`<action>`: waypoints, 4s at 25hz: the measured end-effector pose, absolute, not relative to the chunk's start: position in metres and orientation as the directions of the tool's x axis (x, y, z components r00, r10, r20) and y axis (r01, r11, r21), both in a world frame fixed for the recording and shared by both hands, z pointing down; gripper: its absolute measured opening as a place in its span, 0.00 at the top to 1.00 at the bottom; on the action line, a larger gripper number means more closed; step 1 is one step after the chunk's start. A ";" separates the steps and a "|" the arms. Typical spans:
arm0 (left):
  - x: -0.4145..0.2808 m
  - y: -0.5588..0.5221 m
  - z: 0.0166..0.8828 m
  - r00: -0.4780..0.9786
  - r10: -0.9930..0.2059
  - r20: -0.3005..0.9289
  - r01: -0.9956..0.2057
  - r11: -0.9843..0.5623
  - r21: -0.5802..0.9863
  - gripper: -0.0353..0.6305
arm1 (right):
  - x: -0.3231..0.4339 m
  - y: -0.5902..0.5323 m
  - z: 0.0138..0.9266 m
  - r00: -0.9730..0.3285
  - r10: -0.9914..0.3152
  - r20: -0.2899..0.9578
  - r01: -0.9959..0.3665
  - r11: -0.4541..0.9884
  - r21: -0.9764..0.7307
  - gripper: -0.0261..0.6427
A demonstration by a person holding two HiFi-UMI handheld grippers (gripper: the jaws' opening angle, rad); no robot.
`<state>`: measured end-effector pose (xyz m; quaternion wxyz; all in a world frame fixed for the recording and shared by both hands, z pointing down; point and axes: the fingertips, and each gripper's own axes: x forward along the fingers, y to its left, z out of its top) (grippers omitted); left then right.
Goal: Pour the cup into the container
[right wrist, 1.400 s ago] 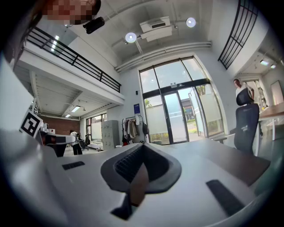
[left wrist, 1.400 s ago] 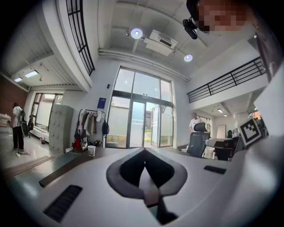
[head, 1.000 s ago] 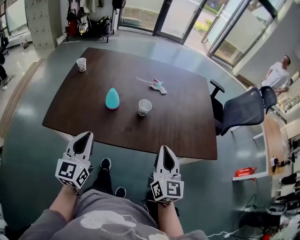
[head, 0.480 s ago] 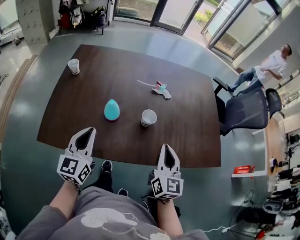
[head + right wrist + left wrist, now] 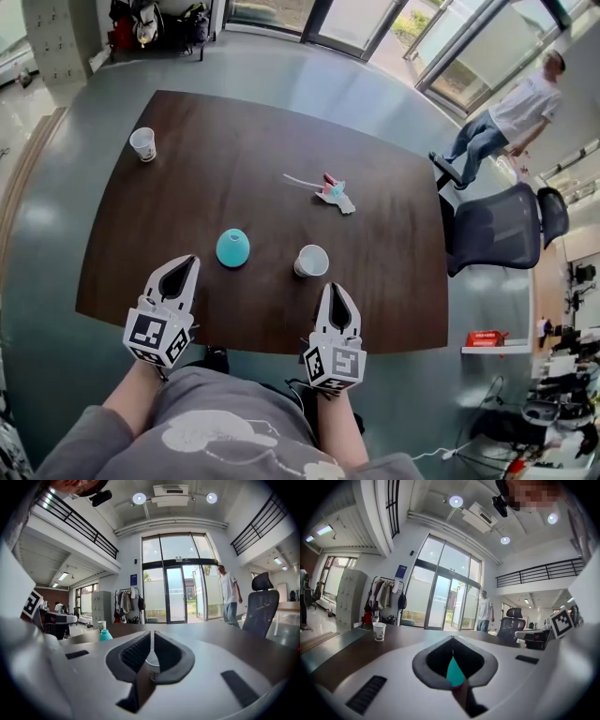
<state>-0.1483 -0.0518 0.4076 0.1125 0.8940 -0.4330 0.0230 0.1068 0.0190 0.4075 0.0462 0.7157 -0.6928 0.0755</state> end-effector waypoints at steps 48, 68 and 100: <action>-0.118 -0.089 0.474 0.563 -0.764 0.315 -0.826 -0.534 0.182 0.94 | 0.113 -0.069 0.545 -0.125 -0.902 0.413 -0.992 0.126 -0.026 0.41; -0.122 -0.097 0.484 0.563 -0.755 0.336 -0.826 -0.531 0.190 0.94 | 0.117 -0.087 0.551 -0.071 -0.917 0.393 -0.997 0.060 -0.039 0.48; -0.117 -0.088 0.481 0.597 -0.743 0.302 -0.802 -0.567 0.190 0.93 | 0.115 -0.080 0.524 -0.078 -0.930 0.358 -0.997 0.072 -0.028 0.50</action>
